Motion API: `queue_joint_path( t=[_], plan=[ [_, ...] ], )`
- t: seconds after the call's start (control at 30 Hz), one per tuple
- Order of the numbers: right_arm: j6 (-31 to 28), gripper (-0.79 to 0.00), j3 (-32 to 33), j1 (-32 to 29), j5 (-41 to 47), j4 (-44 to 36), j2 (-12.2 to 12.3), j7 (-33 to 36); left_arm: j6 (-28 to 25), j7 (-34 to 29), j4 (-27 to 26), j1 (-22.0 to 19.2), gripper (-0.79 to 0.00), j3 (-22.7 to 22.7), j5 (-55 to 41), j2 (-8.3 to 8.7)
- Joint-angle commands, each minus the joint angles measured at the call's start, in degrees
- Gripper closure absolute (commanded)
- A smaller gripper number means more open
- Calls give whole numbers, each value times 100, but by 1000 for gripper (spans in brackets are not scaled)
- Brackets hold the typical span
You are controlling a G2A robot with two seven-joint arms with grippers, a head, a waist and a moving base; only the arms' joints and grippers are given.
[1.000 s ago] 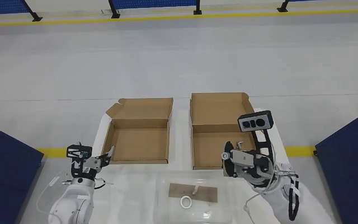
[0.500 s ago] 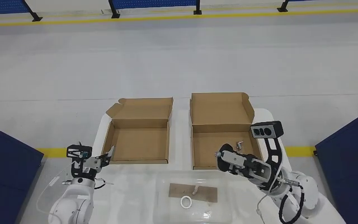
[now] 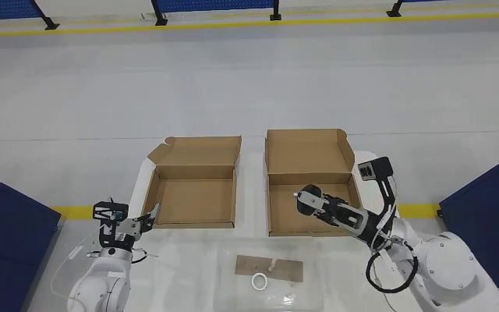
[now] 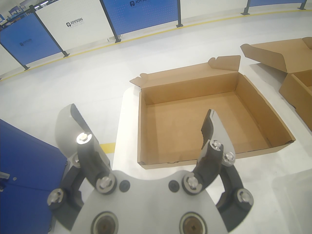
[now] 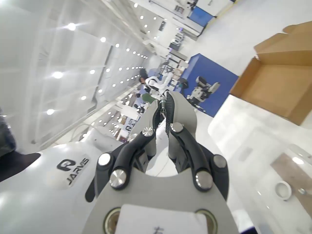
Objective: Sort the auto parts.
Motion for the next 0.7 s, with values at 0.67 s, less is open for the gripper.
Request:
queue_joint_path(
  t=[0.67],
  plan=[
    [1809,0,-517,320,-2311,55,18,-214,0,0,0,0,-785,0,0,0]
  ],
)
